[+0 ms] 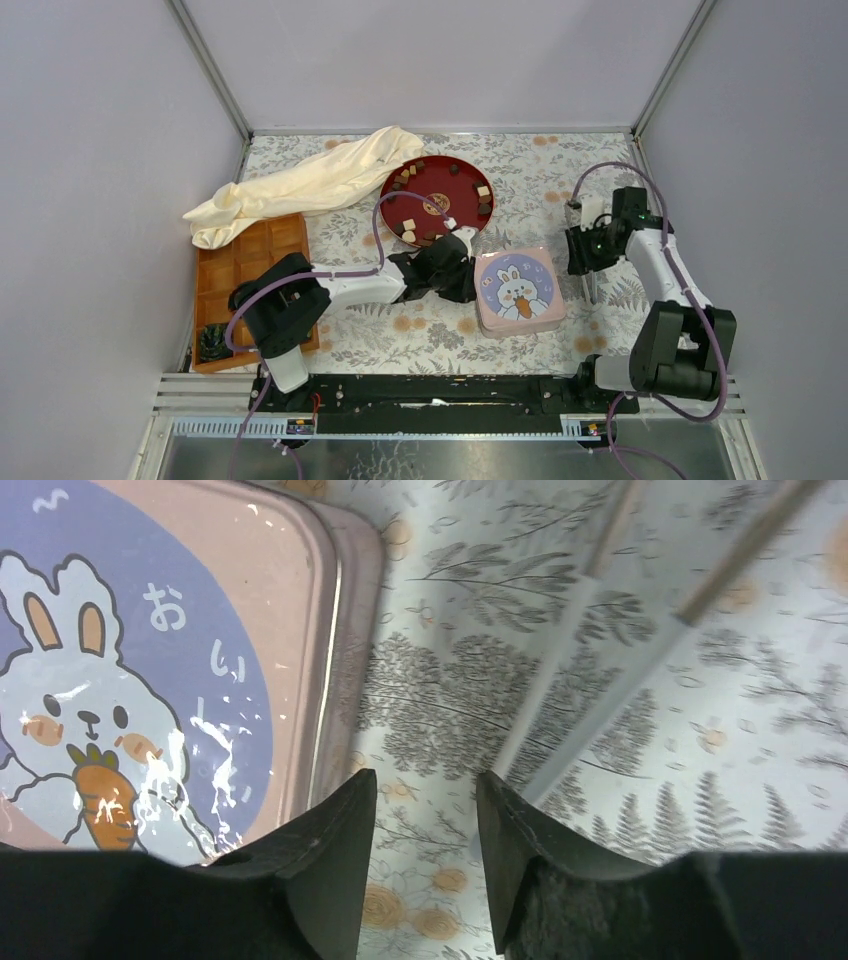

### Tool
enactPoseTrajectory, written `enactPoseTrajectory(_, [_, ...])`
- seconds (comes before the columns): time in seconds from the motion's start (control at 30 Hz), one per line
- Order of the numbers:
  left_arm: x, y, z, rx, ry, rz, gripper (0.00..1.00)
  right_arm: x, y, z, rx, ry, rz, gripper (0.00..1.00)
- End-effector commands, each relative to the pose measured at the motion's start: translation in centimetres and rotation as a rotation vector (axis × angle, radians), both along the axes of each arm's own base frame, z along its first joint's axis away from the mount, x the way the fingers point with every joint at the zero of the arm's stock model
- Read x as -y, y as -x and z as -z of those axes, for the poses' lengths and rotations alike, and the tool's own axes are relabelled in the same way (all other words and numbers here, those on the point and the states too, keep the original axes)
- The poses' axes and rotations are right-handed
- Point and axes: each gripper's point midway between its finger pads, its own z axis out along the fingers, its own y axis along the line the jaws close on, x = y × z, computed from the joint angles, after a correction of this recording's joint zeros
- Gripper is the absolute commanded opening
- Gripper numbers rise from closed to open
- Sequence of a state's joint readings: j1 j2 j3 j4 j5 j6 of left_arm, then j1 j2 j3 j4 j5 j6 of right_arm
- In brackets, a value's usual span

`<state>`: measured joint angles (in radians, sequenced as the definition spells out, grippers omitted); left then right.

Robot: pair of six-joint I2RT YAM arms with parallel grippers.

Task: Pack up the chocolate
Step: Close the box lid on the packing box.

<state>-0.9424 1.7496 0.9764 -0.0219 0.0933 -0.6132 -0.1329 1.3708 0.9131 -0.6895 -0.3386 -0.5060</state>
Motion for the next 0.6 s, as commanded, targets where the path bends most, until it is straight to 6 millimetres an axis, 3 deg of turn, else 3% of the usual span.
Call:
enactPoseTrajectory(0.0, [0.7, -0.6, -0.8, 0.040, 0.005, 0.008, 0.30, 0.3, -1.2, -4.2, 0.126, -0.009, 0.004, 0.53])
enactPoseTrajectory(0.17, [0.6, -0.5, -0.9, 0.040, 0.009, 0.011, 0.31, -4.0, 0.1, -6.0, 0.094, -0.253, -0.072, 0.70])
enactPoseTrajectory(0.27, [0.4, -0.3, -1.1, 0.039, 0.014, 0.013, 0.34, -5.9, 0.6, -6.0, 0.021, -0.383, -0.094, 0.77])
enactPoseTrajectory(0.57, [-0.7, 0.5, -2.3, 0.060, 0.066, -0.002, 0.42, -6.2, -0.5, -2.6, -0.105, -0.458, -0.023, 0.77])
